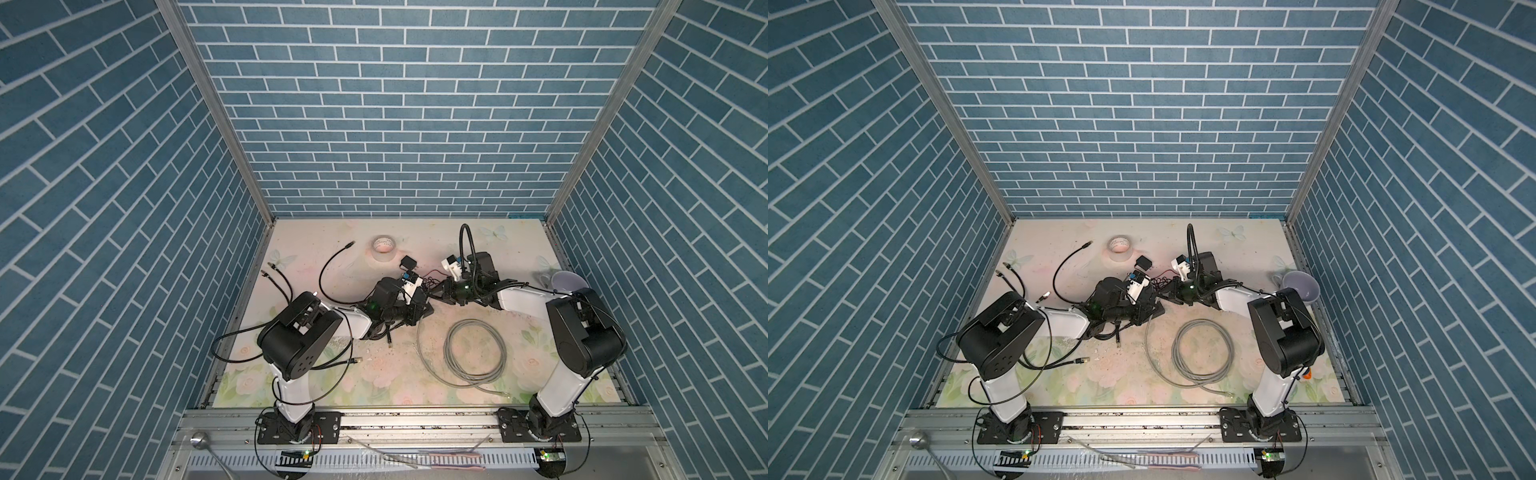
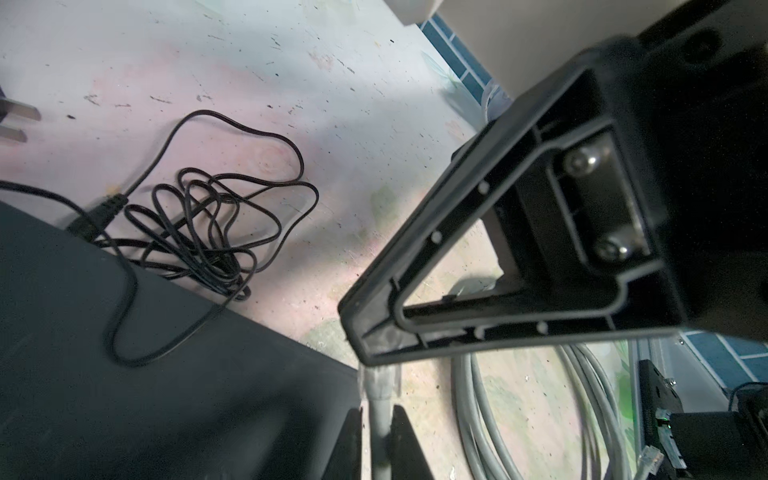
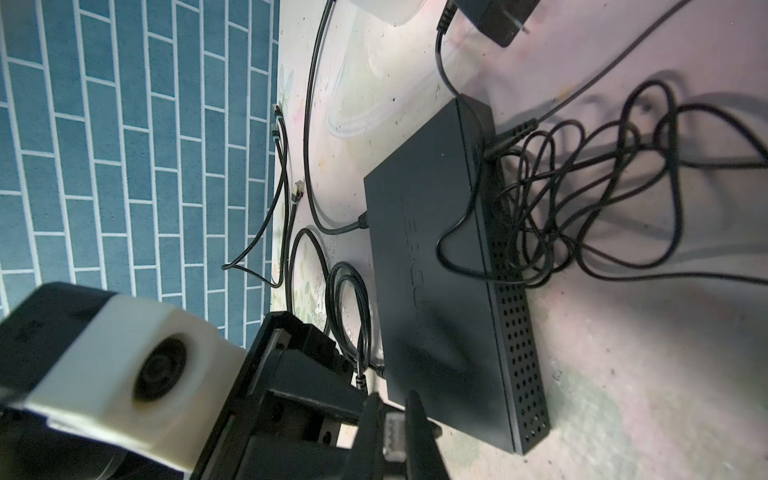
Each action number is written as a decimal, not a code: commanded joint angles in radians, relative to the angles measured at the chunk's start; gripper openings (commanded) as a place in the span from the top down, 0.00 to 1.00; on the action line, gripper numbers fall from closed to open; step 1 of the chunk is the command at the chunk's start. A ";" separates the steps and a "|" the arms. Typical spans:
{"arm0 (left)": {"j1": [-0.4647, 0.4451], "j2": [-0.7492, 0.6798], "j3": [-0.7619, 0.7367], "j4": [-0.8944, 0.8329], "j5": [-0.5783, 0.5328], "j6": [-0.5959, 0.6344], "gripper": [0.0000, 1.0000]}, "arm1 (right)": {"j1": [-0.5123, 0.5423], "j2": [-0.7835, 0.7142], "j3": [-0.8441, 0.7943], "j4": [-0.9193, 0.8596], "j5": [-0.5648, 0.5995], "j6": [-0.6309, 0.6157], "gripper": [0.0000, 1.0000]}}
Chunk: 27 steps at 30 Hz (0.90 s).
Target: Insert the plug into the switch port
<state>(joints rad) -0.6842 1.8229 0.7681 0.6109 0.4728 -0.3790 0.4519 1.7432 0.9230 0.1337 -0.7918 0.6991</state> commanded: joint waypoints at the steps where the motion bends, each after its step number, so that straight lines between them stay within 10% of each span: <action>1: 0.005 -0.019 -0.004 0.025 -0.025 0.012 0.82 | 0.005 0.012 0.031 -0.029 0.009 -0.025 0.93; 8: 0.005 -0.019 0.008 0.029 -0.042 0.014 0.75 | 0.004 0.012 0.028 -0.034 0.008 -0.026 0.93; 27: 0.005 -0.032 -0.017 0.052 -0.053 0.004 0.97 | 0.005 0.012 0.020 -0.030 0.014 -0.026 0.93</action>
<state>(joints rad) -0.6861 1.8221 0.7658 0.6338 0.4522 -0.3843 0.4519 1.7432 0.9230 0.1284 -0.7807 0.6991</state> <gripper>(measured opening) 0.094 0.098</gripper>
